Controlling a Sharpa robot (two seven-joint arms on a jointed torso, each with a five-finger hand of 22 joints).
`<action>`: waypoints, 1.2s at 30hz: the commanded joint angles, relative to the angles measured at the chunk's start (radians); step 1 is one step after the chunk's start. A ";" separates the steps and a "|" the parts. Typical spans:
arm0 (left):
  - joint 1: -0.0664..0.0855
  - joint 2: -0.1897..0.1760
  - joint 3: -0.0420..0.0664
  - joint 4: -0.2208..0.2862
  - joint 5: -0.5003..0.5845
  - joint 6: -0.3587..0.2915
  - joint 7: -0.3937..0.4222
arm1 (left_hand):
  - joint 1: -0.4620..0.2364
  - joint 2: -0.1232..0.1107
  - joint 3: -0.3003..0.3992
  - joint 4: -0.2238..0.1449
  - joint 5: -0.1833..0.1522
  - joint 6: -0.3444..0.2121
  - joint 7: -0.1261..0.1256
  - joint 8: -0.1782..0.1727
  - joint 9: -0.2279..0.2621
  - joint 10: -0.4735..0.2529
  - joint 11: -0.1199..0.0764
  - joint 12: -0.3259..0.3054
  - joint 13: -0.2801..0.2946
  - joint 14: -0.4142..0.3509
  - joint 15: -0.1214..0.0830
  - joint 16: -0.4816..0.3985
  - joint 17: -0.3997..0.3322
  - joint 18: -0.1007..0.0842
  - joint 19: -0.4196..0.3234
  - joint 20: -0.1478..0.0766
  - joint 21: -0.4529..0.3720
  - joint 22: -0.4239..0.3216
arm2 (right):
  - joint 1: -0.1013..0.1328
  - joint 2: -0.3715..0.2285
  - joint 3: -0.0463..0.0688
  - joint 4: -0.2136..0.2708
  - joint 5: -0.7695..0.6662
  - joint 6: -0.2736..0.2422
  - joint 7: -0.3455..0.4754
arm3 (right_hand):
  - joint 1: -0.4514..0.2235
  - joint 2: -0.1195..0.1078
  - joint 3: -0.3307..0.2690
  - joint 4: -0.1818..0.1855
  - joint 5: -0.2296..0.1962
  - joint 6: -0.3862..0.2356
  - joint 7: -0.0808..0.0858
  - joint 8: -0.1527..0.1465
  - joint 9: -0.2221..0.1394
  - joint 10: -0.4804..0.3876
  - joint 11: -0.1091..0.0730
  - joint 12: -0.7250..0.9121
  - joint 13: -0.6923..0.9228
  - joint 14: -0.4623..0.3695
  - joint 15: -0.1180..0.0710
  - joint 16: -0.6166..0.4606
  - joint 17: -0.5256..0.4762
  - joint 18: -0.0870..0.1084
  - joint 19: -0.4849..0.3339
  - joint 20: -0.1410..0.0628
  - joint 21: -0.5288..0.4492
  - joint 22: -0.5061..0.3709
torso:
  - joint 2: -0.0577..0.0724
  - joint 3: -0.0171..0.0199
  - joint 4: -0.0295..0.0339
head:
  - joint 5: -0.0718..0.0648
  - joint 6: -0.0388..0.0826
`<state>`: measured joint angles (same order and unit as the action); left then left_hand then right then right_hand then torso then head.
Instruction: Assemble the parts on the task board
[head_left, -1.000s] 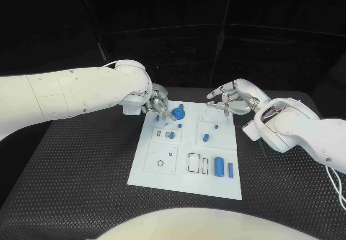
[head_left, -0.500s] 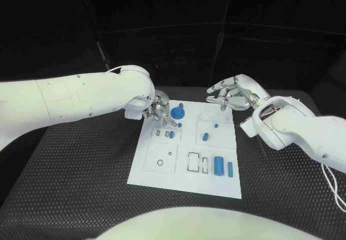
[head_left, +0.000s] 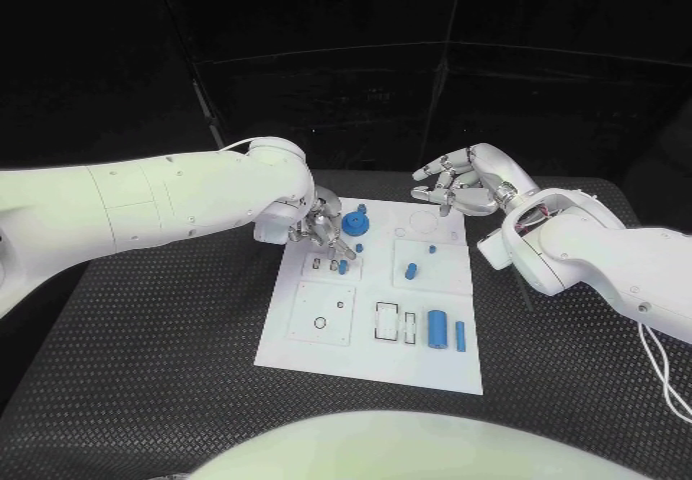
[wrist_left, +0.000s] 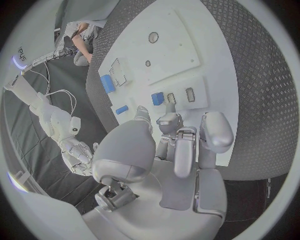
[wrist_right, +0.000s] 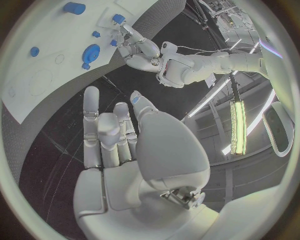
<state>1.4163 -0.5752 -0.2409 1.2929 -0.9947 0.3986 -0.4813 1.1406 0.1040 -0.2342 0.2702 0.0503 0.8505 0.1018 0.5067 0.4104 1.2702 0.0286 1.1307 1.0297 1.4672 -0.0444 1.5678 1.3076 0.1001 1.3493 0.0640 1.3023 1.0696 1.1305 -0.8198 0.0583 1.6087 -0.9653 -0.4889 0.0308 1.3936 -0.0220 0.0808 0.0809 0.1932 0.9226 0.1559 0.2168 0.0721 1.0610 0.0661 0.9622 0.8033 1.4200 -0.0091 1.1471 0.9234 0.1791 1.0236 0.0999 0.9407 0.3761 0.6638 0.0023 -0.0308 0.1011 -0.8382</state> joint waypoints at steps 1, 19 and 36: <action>-0.002 0.007 0.001 -0.006 -0.005 0.022 -0.008 | 0.008 0.002 -0.008 0.000 -0.003 -0.003 0.002 -0.003 0.000 -0.007 -0.002 -0.003 0.001 0.104 0.006 0.003 0.263 -0.006 -0.008 0.002 -0.005 0.000 | 0.002 0.003 0.001 -0.001 0.004 -0.014 0.007 | 0.008 -0.001 -0.001 -0.007 0.005 -0.007 0.000 0.003 -0.001 -0.011 0.001 -0.006 -0.003 -0.008 0.000 -0.007 -0.003 0.005 -0.005 0.000 -0.008 -0.002 | 0.000 -0.0001 -0.0001 | 0.000 -0.002; -0.018 0.036 0.001 -0.043 -0.004 0.035 -0.012 | 0.018 0.003 -0.010 -0.005 -0.003 -0.001 0.002 -0.001 0.001 -0.008 -0.001 0.000 0.004 0.104 0.006 0.003 0.263 -0.006 -0.010 0.004 -0.004 0.001 | 0.002 0.007 0.001 -0.004 0.006 -0.012 0.004 | 0.008 -0.002 -0.001 -0.007 0.010 -0.010 0.001 0.003 -0.002 -0.012 0.002 -0.009 -0.009 -0.008 0.001 -0.012 -0.005 0.005 -0.003 0.001 -0.012 -0.004 | -0.001 0.0000 -0.0002 | 0.002 -0.008; -0.024 0.042 0.001 -0.047 -0.004 0.052 -0.013 | 0.031 0.008 -0.011 -0.011 -0.003 0.003 0.002 0.002 0.003 -0.010 -0.001 0.001 0.006 0.104 0.007 0.003 0.263 -0.005 -0.012 0.005 -0.002 0.004 | 0.002 0.010 0.001 -0.006 0.015 -0.009 0.008 | 0.011 0.000 0.002 -0.008 0.016 -0.017 0.002 0.002 -0.003 -0.018 0.003 -0.015 -0.021 -0.009 0.001 -0.021 -0.013 0.005 -0.001 0.001 -0.018 -0.008 | -0.001 -0.0006 0.0000 | 0.001 -0.012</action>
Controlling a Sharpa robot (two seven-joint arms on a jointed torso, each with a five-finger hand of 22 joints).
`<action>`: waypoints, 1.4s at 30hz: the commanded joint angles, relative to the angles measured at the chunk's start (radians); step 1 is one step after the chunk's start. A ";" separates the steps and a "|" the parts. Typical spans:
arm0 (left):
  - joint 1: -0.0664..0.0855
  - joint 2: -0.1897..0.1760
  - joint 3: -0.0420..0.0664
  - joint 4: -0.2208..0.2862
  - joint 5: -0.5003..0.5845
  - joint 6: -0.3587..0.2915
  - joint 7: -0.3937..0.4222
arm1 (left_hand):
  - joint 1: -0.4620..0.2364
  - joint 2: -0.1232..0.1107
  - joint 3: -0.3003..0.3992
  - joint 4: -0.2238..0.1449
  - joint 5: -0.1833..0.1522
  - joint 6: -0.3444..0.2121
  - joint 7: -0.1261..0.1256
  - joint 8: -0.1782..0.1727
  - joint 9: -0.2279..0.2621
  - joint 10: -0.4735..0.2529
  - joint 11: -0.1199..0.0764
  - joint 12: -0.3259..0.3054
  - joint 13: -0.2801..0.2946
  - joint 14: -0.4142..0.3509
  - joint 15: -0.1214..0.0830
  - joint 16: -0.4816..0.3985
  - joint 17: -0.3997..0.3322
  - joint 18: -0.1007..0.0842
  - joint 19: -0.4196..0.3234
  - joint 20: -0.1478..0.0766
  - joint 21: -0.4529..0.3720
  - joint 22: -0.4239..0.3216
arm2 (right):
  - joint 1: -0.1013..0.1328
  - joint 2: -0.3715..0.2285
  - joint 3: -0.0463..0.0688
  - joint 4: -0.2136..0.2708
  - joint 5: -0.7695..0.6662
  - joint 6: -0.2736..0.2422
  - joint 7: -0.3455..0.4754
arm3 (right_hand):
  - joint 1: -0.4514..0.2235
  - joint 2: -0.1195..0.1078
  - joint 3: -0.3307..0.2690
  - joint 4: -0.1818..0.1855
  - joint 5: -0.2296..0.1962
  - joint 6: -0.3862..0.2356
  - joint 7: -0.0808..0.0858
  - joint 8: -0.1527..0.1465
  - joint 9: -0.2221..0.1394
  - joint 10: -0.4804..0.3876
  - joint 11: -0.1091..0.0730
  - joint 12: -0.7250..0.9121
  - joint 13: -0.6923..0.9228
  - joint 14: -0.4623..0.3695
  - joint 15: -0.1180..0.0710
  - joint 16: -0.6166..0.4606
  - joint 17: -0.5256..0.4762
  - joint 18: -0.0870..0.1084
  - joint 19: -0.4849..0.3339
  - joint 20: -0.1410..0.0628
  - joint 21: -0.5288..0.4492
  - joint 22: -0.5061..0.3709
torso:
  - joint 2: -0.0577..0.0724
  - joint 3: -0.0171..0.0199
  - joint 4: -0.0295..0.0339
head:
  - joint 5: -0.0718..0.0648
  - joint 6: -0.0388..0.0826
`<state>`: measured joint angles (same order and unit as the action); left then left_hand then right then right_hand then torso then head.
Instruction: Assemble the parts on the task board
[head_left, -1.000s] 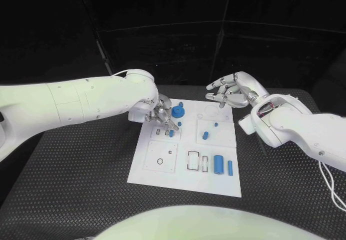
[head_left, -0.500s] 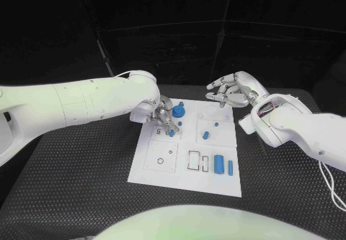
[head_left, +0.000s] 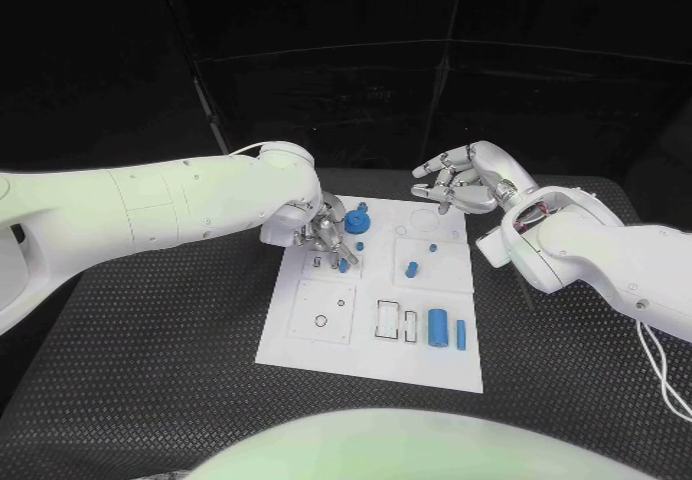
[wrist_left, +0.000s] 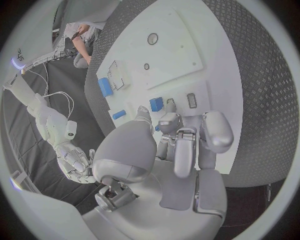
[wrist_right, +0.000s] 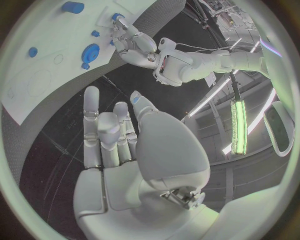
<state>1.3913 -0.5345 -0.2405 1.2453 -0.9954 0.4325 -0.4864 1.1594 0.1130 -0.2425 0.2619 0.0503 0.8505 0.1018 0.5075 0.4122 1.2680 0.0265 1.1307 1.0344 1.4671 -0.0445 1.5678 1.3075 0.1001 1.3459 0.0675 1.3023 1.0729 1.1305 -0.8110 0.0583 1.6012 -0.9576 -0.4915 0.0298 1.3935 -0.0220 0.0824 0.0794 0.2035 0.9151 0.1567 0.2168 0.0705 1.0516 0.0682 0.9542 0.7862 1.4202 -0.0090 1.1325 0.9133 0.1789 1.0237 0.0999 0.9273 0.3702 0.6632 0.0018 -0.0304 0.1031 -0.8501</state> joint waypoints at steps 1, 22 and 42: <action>0.001 0.002 0.001 0.001 -0.003 0.018 -0.008 | 0.015 0.000 -0.003 -0.004 -0.003 0.003 0.001 0.001 0.001 -0.008 0.001 0.001 0.002 0.104 0.007 0.003 0.263 -0.005 -0.009 0.002 -0.002 0.001 | 0.002 0.002 0.001 0.002 0.007 -0.006 0.009 | 0.012 0.000 0.001 -0.006 0.006 -0.010 0.001 0.002 -0.001 -0.009 0.001 -0.008 -0.005 -0.009 0.001 -0.008 -0.004 0.005 -0.001 0.001 -0.005 -0.002 | 0.000 -0.0002 -0.0003 | -0.001 0.000; 0.000 0.005 0.001 0.006 0.023 0.026 -0.003 | 0.079 0.023 0.006 -0.050 -0.003 0.012 -0.001 0.013 0.011 -0.012 -0.001 0.000 0.003 0.104 0.006 0.003 0.263 -0.005 -0.014 0.003 0.003 0.009 | 0.002 0.007 0.001 -0.003 0.012 -0.004 0.011 | 0.014 0.000 0.002 -0.008 0.007 -0.011 0.002 0.002 -0.001 -0.010 0.001 -0.009 -0.007 -0.009 0.001 -0.010 -0.005 0.005 -0.001 0.001 -0.007 -0.003 | 0.001 0.0006 -0.0002 | -0.001 -0.004; 0.000 0.005 0.001 0.008 0.032 0.024 0.002 | 0.211 0.115 0.122 -0.154 -0.002 0.004 -0.009 0.003 0.011 -0.022 -0.010 -0.014 -0.004 0.104 -0.001 0.003 0.263 -0.005 -0.019 -0.001 0.006 0.015 | 0.002 0.010 0.001 -0.009 0.012 0.006 -0.003 | 0.017 0.000 0.004 -0.009 0.010 -0.011 0.002 0.003 -0.001 -0.005 0.001 -0.005 -0.004 -0.008 0.001 -0.010 -0.003 0.005 0.000 0.001 -0.009 -0.004 | 0.000 0.0003 -0.0001 | 0.001 -0.008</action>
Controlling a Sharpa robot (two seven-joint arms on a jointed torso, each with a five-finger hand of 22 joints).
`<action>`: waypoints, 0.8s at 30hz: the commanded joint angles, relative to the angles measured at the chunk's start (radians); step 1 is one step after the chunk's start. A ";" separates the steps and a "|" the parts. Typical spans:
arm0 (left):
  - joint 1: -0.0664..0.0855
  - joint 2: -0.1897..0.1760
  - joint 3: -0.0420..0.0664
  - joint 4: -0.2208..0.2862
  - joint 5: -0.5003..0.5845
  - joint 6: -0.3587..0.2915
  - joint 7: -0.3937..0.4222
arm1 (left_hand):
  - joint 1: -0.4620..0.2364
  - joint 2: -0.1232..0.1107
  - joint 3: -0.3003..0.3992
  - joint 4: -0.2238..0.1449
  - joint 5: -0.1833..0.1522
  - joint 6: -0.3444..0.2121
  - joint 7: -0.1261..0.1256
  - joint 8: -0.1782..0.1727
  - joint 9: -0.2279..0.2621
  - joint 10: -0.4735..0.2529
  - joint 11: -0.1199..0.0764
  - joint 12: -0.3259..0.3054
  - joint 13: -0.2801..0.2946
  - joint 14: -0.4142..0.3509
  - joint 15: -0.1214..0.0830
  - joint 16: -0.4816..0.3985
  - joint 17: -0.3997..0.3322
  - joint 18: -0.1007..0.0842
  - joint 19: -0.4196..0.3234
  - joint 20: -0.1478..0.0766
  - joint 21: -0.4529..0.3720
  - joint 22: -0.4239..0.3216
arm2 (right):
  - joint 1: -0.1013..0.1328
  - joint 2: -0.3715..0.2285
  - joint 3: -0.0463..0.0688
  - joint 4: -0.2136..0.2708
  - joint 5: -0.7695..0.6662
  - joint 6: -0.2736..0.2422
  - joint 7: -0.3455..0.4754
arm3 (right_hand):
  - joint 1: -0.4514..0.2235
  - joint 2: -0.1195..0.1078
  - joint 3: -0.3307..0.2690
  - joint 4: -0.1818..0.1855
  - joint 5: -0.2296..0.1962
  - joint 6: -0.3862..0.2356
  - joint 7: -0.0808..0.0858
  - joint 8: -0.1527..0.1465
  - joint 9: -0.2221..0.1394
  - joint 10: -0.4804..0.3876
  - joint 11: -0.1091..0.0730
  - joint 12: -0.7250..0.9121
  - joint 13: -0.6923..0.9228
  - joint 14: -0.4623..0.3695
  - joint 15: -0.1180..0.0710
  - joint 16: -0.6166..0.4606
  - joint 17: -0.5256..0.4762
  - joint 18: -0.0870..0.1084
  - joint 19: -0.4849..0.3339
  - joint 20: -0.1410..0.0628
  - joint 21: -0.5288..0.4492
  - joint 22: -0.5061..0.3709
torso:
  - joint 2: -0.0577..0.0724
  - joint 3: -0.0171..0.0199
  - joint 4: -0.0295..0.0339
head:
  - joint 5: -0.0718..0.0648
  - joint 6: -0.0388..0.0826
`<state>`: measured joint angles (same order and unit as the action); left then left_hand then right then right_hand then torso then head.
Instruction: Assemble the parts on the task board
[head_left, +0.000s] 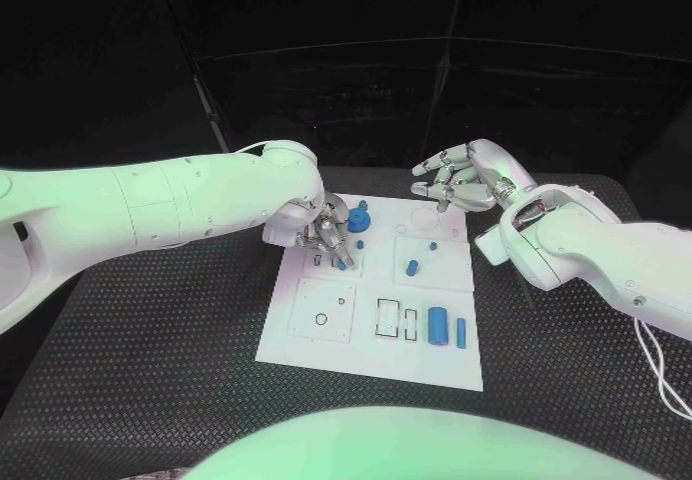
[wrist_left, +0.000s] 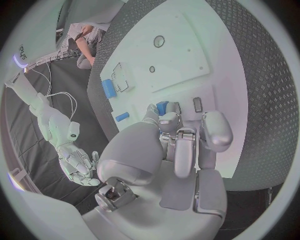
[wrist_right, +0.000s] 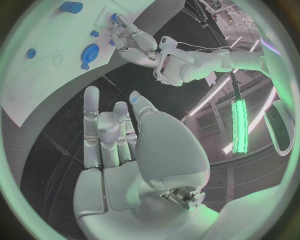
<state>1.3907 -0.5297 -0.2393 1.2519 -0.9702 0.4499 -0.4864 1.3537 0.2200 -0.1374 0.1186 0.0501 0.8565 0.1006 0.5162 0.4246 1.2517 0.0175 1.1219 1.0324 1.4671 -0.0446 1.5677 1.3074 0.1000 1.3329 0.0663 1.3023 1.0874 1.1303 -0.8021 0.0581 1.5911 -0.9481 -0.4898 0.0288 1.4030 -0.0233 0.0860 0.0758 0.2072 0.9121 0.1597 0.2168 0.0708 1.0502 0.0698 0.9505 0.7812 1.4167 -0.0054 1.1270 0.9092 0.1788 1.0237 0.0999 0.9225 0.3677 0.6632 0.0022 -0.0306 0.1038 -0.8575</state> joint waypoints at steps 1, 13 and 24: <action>0.001 0.000 0.000 0.001 0.010 0.004 0.002 | 0.025 0.011 0.028 -0.019 -0.002 -0.003 -0.008 -0.008 -0.002 -0.007 -0.002 -0.007 -0.003 0.104 -0.001 0.003 0.263 -0.005 -0.007 -0.001 0.006 0.001 | 0.002 0.001 0.001 0.000 0.003 0.005 -0.003 | 0.007 0.002 0.001 -0.006 0.007 -0.008 -0.001 0.003 -0.001 -0.003 -0.001 0.000 0.002 -0.004 -0.002 -0.005 0.001 0.006 0.001 0.001 -0.004 -0.002 | 0.000 -0.0001 0.0002 | 0.000 -0.001; 0.001 -0.007 0.000 0.002 0.061 -0.001 0.002 | 0.039 0.003 0.212 -0.119 -0.002 -0.006 -0.007 -0.026 -0.007 -0.017 -0.002 -0.035 -0.018 0.104 -0.003 0.003 0.263 -0.005 -0.011 -0.004 0.006 0.005 | 0.002 0.004 0.001 -0.005 0.003 0.019 -0.018 | 0.008 0.001 0.002 -0.007 0.015 -0.005 -0.002 0.007 0.000 0.001 -0.001 0.003 0.002 -0.002 -0.003 -0.006 0.002 0.006 0.003 0.001 -0.007 -0.004 | -0.001 0.0002 0.0000 | 0.004 0.000; 0.001 -0.038 0.000 0.014 0.133 -0.030 0.001 | -0.234 -0.148 0.669 -0.197 0.002 0.002 -0.002 -0.005 0.021 0.005 -0.001 -0.035 -0.013 0.104 0.001 0.003 0.263 -0.006 -0.010 0.005 0.009 0.020 | 0.002 0.008 0.001 -0.012 0.003 0.026 -0.025 | 0.007 0.000 0.004 -0.006 0.026 -0.005 -0.002 0.008 0.000 0.002 -0.002 0.003 -0.002 0.000 -0.003 -0.009 0.002 0.006 0.006 0.001 -0.010 -0.005 | 0.000 0.0002 0.0015 | 0.005 0.002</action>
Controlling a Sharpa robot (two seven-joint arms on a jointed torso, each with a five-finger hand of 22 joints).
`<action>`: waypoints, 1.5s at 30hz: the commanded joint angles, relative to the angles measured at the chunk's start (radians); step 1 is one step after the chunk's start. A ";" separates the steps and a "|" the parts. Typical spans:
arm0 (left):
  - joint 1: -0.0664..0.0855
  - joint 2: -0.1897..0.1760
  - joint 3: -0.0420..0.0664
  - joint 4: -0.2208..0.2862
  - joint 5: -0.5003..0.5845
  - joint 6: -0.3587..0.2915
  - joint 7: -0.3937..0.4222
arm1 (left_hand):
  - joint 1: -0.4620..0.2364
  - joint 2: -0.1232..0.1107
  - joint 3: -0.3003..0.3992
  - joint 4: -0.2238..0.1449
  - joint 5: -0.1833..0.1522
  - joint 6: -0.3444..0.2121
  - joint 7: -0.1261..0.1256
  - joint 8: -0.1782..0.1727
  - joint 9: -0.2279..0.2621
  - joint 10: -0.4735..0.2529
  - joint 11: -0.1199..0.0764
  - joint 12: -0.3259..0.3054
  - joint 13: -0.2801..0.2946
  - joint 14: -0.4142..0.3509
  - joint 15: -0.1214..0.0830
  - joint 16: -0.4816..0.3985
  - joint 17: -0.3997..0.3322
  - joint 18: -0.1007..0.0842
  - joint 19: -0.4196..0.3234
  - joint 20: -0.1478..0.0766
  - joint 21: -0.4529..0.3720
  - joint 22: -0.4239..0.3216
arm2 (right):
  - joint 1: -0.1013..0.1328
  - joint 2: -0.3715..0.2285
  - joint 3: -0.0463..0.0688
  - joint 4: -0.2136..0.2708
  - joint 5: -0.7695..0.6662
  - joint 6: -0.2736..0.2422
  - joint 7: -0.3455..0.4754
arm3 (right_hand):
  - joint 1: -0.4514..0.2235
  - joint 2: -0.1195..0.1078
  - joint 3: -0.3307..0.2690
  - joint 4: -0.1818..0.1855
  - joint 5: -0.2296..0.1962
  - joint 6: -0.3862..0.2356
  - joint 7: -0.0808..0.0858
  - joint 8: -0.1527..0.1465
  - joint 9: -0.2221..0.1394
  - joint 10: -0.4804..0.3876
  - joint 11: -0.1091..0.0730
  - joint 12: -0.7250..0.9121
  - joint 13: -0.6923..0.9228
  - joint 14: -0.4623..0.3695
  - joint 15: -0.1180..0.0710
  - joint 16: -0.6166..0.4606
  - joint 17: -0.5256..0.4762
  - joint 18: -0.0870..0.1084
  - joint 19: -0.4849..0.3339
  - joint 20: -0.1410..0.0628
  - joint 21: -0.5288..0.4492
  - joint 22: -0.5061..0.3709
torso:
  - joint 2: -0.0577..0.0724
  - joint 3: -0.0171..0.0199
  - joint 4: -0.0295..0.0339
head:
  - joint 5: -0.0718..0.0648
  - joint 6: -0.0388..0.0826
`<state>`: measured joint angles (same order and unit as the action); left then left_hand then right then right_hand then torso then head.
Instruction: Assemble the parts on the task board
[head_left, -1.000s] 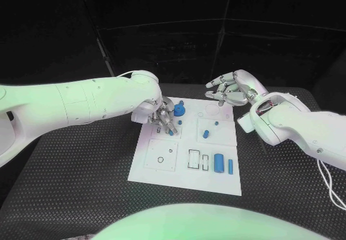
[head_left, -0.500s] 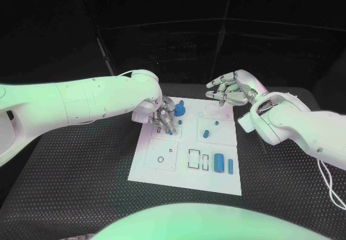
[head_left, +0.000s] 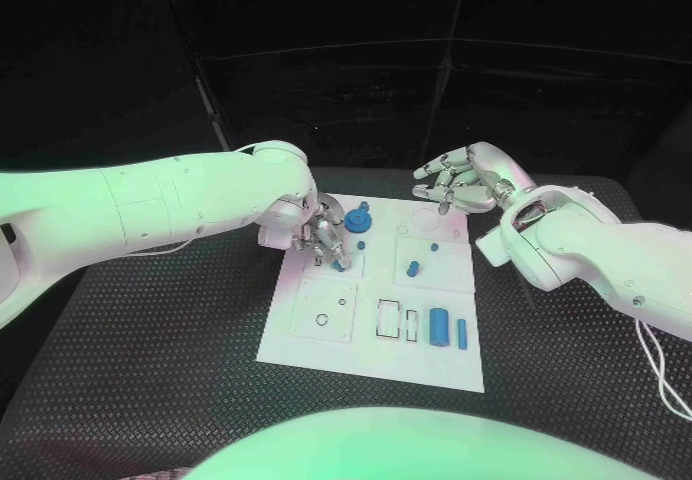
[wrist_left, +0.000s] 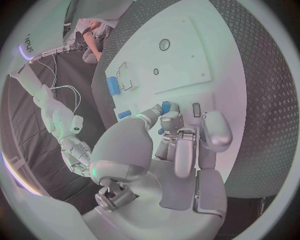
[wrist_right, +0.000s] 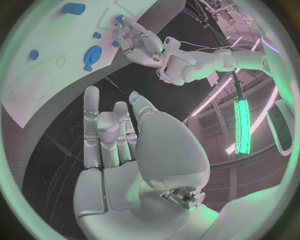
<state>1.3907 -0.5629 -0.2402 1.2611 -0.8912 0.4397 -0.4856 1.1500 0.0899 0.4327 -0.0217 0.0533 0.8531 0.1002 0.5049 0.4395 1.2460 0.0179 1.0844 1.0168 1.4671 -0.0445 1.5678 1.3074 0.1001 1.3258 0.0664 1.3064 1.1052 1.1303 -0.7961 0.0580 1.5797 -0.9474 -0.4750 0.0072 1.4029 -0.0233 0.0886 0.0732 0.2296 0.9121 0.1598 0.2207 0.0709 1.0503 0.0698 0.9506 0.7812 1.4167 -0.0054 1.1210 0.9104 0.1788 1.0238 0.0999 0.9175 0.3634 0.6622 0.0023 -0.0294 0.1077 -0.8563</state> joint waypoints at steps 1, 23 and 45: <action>0.001 -0.007 0.001 0.007 0.059 -0.024 0.001 | -0.042 -0.024 0.113 -0.058 0.003 0.007 -0.002 0.010 0.008 0.012 0.000 0.004 0.003 0.104 0.002 0.003 0.263 -0.005 -0.003 0.004 0.006 0.003 | 0.002 0.002 0.001 -0.001 0.002 0.011 -0.003 | 0.007 -0.001 0.001 -0.003 0.005 -0.005 -0.002 0.005 0.000 0.001 -0.002 0.003 -0.003 0.000 -0.003 -0.004 0.000 0.006 0.006 0.001 -0.005 -0.001 | 0.000 0.0002 0.0006 | 0.001 0.000; 0.002 -0.098 0.000 0.116 0.053 -0.309 0.023 | -0.155 -0.084 0.356 -0.118 0.104 0.025 -0.022 0.097 0.081 0.055 -0.017 0.021 0.025 0.104 -0.012 0.003 0.263 -0.014 0.025 -0.010 0.032 0.053 | 0.002 0.007 0.001 -0.016 0.002 0.024 -0.003 | -0.007 -0.010 -0.004 0.004 0.026 -0.005 -0.003 0.009 0.000 0.003 -0.002 0.007 -0.008 0.002 -0.003 -0.011 -0.002 0.005 0.011 0.001 -0.012 -0.005 | 0.000 0.0016 -0.0013 | 0.009 -0.001; -0.047 -0.133 0.000 0.181 -0.203 -0.528 0.012 | -0.165 -0.096 0.390 -0.123 0.103 0.022 -0.025 0.116 0.095 0.061 -0.020 0.023 0.027 0.104 -0.015 0.003 0.263 -0.014 0.027 -0.013 0.034 0.056 | 0.002 0.008 0.000 -0.026 0.002 0.025 -0.004 | -0.010 -0.012 -0.005 0.006 0.032 -0.005 -0.003 0.010 0.000 0.003 -0.002 0.007 -0.010 0.003 -0.004 -0.013 -0.002 0.006 0.012 0.001 -0.014 -0.007 | -0.001 0.0004 0.0005 | 0.011 -0.005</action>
<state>1.3438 -0.6959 -0.2412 1.4413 -1.0365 -0.0393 -0.4730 0.9847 -0.0144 0.7126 -0.0386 0.1507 0.8711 0.0894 0.6162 0.5327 1.2976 0.0016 1.1039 1.0445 1.4671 -0.0518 1.5678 1.3074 0.1001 1.3474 0.0521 1.3372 1.1611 1.1302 -0.7896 0.0577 1.5535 -0.9470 -0.4551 -0.0003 1.3986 -0.0275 0.0859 0.0759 0.2586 0.9121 0.1597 0.2256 0.0710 1.0503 0.0698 0.9555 0.7731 1.4167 -0.0054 1.1154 0.9102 0.1788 1.0301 0.0989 0.9091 0.3586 0.6612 0.0030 -0.0298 0.1175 -0.8605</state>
